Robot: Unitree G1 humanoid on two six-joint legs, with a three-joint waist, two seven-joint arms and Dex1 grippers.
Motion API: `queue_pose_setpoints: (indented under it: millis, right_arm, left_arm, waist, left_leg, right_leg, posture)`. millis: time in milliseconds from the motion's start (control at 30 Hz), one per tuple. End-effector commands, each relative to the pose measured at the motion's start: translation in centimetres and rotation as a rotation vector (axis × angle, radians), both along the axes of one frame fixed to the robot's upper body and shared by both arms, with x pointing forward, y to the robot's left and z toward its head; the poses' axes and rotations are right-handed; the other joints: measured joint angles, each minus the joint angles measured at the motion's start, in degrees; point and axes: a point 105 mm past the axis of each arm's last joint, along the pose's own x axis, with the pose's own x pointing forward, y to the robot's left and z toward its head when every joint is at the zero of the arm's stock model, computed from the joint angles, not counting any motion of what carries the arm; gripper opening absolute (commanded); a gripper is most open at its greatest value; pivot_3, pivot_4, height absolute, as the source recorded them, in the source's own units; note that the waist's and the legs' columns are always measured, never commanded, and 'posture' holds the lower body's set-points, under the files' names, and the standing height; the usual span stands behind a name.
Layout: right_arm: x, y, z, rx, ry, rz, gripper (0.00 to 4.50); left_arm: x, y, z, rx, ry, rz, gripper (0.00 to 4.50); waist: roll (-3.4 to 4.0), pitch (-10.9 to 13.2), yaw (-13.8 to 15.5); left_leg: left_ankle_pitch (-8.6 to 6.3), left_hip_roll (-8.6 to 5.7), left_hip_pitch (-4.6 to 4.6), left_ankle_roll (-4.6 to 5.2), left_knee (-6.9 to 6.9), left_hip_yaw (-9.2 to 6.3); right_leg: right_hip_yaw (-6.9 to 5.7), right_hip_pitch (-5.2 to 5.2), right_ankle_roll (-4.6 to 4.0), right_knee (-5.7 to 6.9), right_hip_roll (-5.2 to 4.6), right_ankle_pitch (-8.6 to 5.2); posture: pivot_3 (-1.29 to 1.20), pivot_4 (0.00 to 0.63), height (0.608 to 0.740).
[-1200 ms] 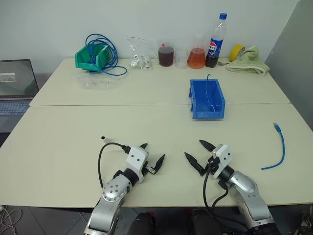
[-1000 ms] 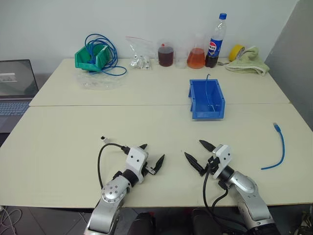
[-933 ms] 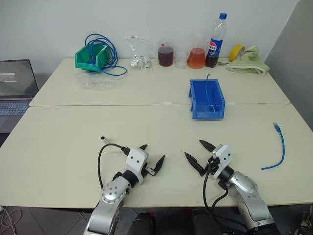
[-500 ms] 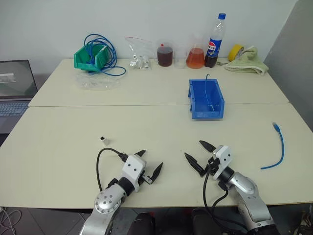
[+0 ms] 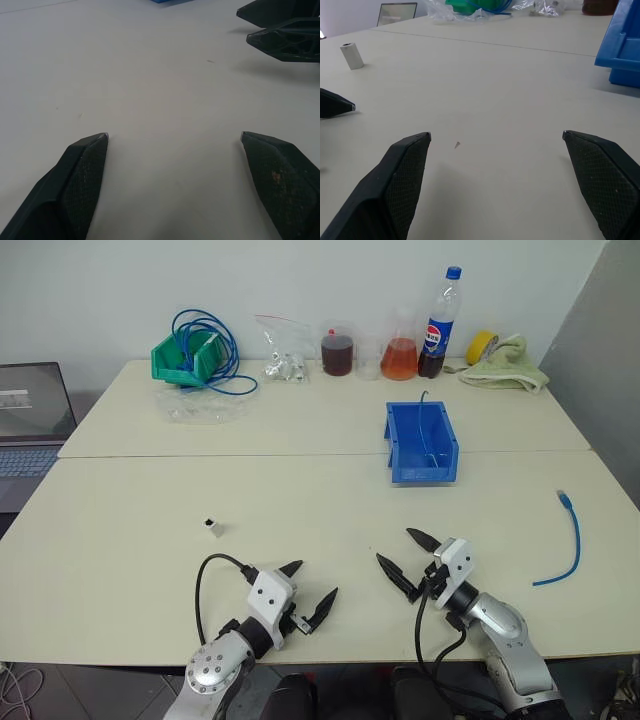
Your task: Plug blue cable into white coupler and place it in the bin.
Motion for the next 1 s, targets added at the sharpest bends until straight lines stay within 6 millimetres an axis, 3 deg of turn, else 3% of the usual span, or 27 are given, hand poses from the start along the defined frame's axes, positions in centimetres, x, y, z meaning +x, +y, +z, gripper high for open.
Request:
queue_pose_setpoints:
  millis: [33, 200, 400, 567, 633, 800, 1000]
  right_arm:
    - [-0.1, 0.2, 0.8, 0.003, -0.038, 0.016, 4.50]
    - [0.1, -0.3, 1.2, 0.003, -0.059, -0.012, 4.50]
    - [0.1, -1.7, 1.9, 0.002, -0.081, -0.077, 4.50]
    - [-0.2, -2.5, 2.5, 0.007, -0.090, -0.111, 4.50]
    - [-0.4, -2.7, 3.1, 0.013, -0.099, -0.116, 4.50]
    - [-0.9, -4.3, 4.7, 0.010, -0.087, -0.180, 4.50]
    - [-1.3, -8.2, 6.9, -0.025, -0.117, -0.337, 4.50]
  left_arm:
    - [-0.2, -0.3, 1.7, -0.025, -0.055, -0.043, 4.43]
    - [0.1, -0.3, 2.3, -0.024, -0.058, -0.107, 4.43]
    - [0.1, 3.4, 1.7, 0.091, -0.008, -0.220, 4.43]
    - [2.8, 4.8, 3.6, 0.055, -0.048, -0.188, 4.43]
    - [3.7, 4.4, 4.6, 0.040, -0.065, -0.214, 4.43]
    - [4.4, 0.8, 7.5, -0.010, -0.081, -0.392, 4.43]
    - [3.7, -1.6, 7.7, 0.035, 0.011, -0.577, 4.43]
  waist:
    - [0.00, 0.0, 0.0]
    - [0.00, 0.0, 0.0]
    - [0.01, 0.0, 0.0]
    - [0.01, 0.0, 0.1]
    - [-0.02, 0.0, 0.2]
    - [-0.03, 0.0, 0.0]
    - [-0.04, 0.0, -0.3]
  left_leg:
    - [0.00, 0.00, 0.00, 0.00, 0.00, 0.00]
    - [0.00, 0.00, -0.01, 0.00, 0.00, 0.02]
    - [0.00, 0.00, -0.01, 0.00, -0.02, 0.04]
    - [0.00, 0.00, -0.01, 0.00, -0.01, 0.06]
    - [0.00, 0.00, -0.02, 0.00, 0.01, 0.03]
    - [0.00, -0.02, 0.02, 0.00, 0.10, 0.03]
    - [0.00, -0.03, 0.05, 0.00, 0.07, 0.04]
  right_leg:
    - [0.00, 0.00, 0.00, 0.00, 0.00, 0.00]
    - [-0.02, 0.00, 0.00, 0.00, 0.01, 0.00]
    - [-0.04, -0.04, -0.08, 0.05, 0.06, -0.04]
    - [-0.07, -0.05, -0.12, 0.11, 0.06, -0.07]
    - [-0.10, -0.05, -0.12, 0.19, 0.04, -0.07]
    - [-0.06, -0.08, -0.16, 0.43, 0.04, -0.09]
    - [-0.01, -0.15, -0.24, 0.58, 0.11, -0.14]
  posture:
    - [0.00, 0.150, 0.740]
    - [0.00, 0.150, 0.740]
    - [0.00, 0.150, 0.740]
    - [0.00, 0.150, 0.740]
    - [0.00, 0.150, 0.740]
    - [0.00, 0.150, 0.740]
    - [0.00, 0.150, 0.740]
